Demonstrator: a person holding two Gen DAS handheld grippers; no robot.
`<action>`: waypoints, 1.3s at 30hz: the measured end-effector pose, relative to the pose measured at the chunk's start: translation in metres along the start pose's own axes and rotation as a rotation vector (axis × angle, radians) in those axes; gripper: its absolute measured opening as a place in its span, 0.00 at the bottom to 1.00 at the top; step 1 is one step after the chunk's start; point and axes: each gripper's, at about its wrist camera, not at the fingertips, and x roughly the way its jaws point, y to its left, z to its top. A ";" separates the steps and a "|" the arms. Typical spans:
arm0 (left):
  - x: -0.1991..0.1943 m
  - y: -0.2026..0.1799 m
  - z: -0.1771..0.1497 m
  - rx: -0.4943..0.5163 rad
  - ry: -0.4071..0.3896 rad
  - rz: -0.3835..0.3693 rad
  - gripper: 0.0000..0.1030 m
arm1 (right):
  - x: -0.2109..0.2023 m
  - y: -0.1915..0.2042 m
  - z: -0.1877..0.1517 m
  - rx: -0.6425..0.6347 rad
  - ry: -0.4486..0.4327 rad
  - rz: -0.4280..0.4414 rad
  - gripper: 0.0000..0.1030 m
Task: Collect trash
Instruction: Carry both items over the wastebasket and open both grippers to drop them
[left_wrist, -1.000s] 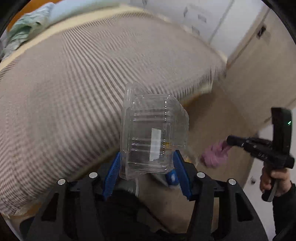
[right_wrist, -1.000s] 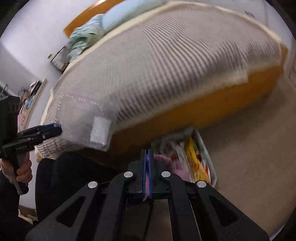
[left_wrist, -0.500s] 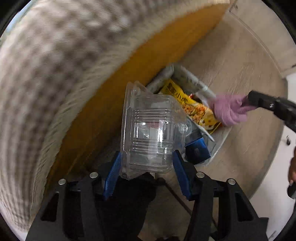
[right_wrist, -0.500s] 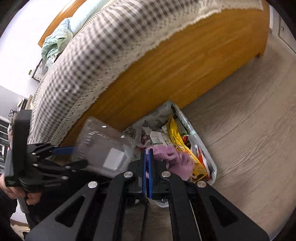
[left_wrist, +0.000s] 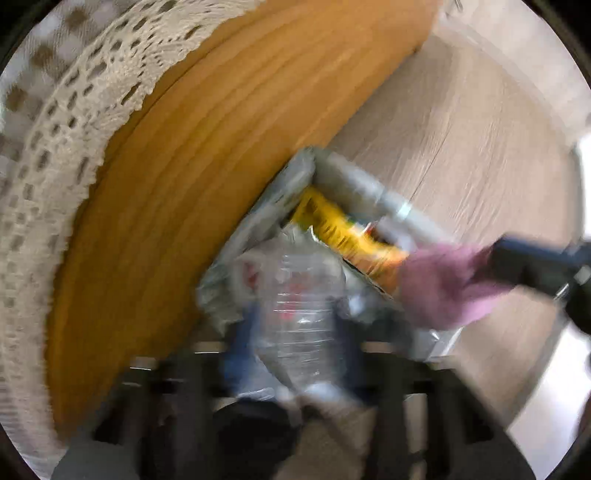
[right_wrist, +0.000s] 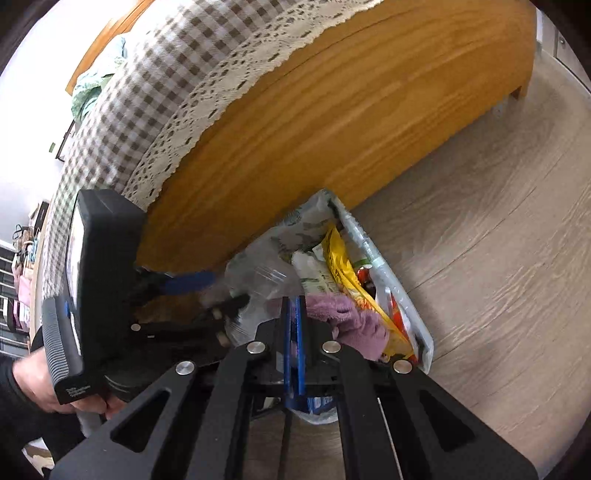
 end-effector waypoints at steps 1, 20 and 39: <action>0.004 0.007 0.002 -0.069 0.019 -0.062 0.18 | 0.001 -0.001 0.003 0.010 -0.008 0.002 0.02; -0.087 0.079 -0.070 -0.246 -0.030 -0.237 0.52 | 0.096 -0.002 0.027 0.057 0.177 -0.111 0.03; -0.113 0.111 -0.094 -0.349 -0.134 -0.279 0.52 | 0.051 0.006 -0.059 -0.021 0.236 -0.265 0.03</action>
